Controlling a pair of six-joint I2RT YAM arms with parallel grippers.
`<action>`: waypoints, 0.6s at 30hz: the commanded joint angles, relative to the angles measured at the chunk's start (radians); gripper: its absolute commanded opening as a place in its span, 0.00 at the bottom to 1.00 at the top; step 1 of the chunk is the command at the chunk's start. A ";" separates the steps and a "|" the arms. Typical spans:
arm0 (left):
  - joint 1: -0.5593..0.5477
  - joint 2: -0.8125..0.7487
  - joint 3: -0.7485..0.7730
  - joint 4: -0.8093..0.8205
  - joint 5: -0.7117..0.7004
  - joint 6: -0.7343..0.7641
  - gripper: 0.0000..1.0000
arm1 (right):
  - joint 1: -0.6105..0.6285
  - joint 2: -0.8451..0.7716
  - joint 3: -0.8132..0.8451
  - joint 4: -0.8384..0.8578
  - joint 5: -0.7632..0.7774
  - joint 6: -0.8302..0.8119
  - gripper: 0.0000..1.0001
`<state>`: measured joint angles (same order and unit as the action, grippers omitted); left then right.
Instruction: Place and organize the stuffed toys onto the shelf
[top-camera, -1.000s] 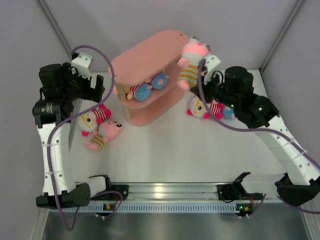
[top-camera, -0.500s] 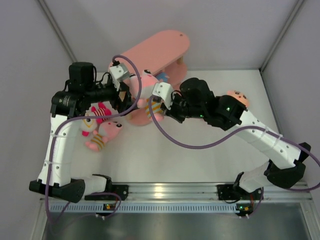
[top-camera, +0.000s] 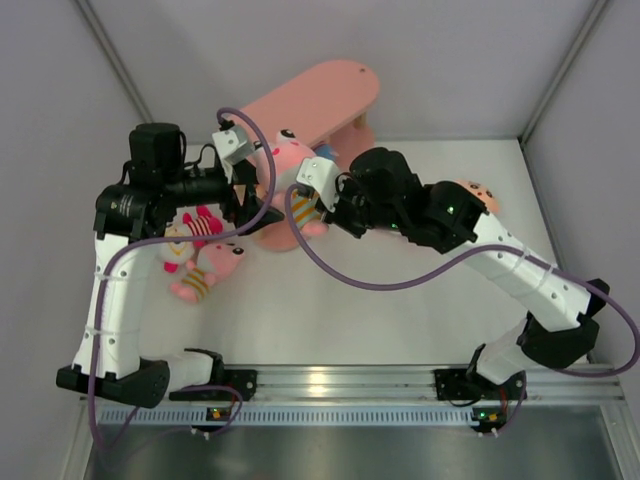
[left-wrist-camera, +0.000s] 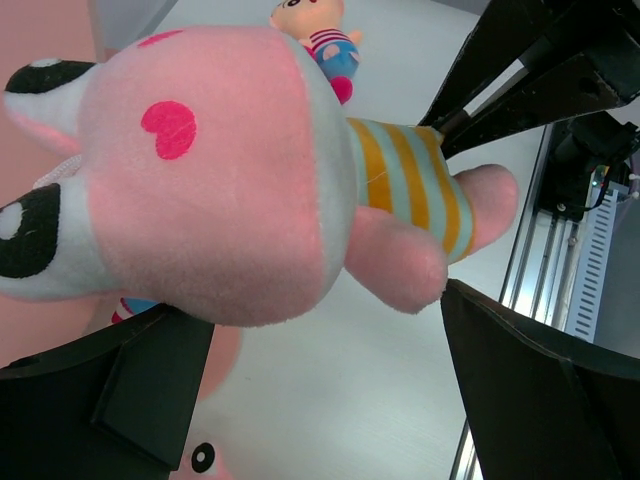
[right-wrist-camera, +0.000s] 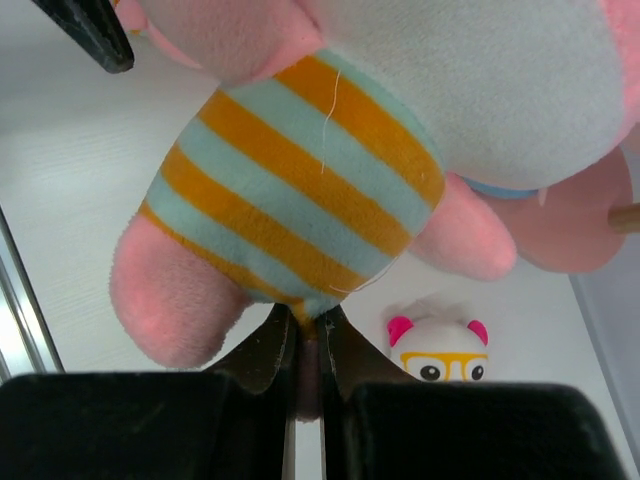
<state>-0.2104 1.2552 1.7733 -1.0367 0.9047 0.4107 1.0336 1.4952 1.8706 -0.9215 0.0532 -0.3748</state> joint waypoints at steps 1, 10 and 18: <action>-0.007 -0.010 0.029 0.000 0.065 -0.012 0.98 | 0.019 0.030 0.074 0.032 0.045 -0.004 0.00; -0.038 0.099 0.152 0.047 -0.198 -0.167 0.97 | 0.023 0.083 0.144 0.018 -0.010 -0.032 0.00; -0.040 0.116 0.156 0.079 -0.144 -0.176 0.00 | 0.023 0.062 0.142 0.039 -0.009 -0.041 0.00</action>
<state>-0.2459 1.3838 1.8961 -1.0233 0.7509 0.2455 1.0370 1.5814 1.9602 -0.9447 0.0517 -0.4007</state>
